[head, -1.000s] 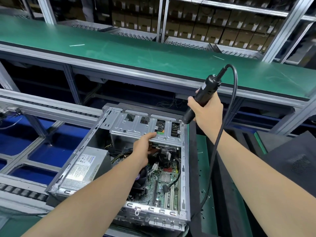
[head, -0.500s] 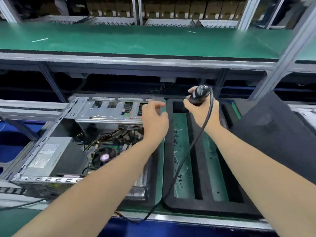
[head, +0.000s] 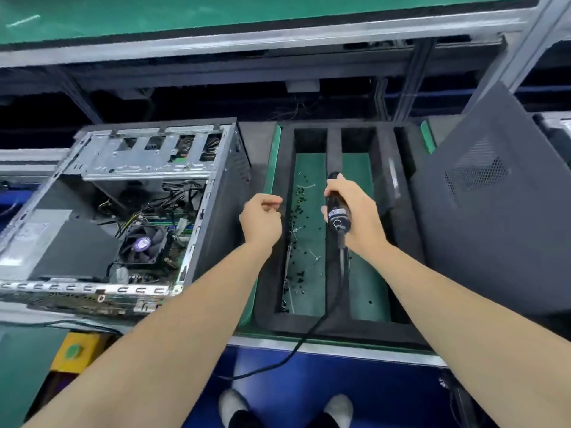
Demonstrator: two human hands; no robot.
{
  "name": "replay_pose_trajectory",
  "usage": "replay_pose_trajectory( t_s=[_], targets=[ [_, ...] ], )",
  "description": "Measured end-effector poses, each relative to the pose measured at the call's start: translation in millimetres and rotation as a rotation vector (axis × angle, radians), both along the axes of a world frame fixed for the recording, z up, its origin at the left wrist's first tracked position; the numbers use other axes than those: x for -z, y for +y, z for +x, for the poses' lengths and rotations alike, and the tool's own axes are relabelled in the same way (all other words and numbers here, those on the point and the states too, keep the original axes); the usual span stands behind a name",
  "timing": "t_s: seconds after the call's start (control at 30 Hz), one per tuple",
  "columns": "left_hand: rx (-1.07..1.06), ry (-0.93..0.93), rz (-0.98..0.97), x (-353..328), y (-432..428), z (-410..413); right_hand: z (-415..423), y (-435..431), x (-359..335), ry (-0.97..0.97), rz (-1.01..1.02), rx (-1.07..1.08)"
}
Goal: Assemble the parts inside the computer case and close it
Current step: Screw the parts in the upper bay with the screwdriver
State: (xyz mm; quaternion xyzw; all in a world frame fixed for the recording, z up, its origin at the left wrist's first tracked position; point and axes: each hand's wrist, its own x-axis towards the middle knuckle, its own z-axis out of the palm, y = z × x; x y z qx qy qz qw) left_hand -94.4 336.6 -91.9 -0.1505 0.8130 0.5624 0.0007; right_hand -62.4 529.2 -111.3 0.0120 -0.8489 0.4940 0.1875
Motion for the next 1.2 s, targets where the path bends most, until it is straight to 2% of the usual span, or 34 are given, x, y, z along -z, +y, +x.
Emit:
replay_pose_trajectory(
  t_s=[0.07, 0.13, 0.2, 0.27, 0.3, 0.37, 0.43, 0.47, 0.57, 0.77, 0.93, 1.1, 1.2],
  targets=[
    [0.06, 0.048, -0.15, 15, -9, 4, -6, -3, 13, 0.044, 0.051, -0.087],
    [0.244, 0.109, -0.291, 30, -17, 12, -12, -4, 19, 0.052, 0.191, -0.156],
    [0.531, 0.271, -0.535, 45, -22, 22, -14, -6, 29, 0.022, 0.126, -0.12],
    [0.839, 0.451, -0.797, 55, -22, 28, -12, -8, 31, 0.027, 0.188, -0.171],
    [0.992, 0.473, -0.92, 58, -19, 31, -10, -8, 33, 0.049, 0.234, -0.223],
    [1.223, 0.392, -1.222, 63, -9, 34, -11, -8, 39, -0.004, 0.241, -0.214],
    [1.296, 0.285, -1.483, 63, 3, 36, -10, -4, 48, -0.015, 0.125, -0.256],
    [1.306, 0.226, -1.538, 61, 9, 37, -11, -3, 47, -0.035, 0.071, -0.23],
    [1.304, 0.135, -1.594, 62, 17, 40, -12, -1, 48, -0.05, 0.018, -0.236],
    [1.303, 0.215, -1.582, 69, 14, 40, -15, 8, 49, 0.035, 0.169, -0.24],
    [1.295, 0.215, -1.549, 68, 15, 41, -12, 0, 45, 0.038, 0.116, -0.215],
    [1.254, 0.251, -1.522, 72, 17, 41, -15, 5, 45, 0.055, 0.236, -0.188],
    [1.242, 0.264, -1.489, 75, 17, 39, -11, -2, 36, -0.016, 0.086, -0.186]
  ],
)
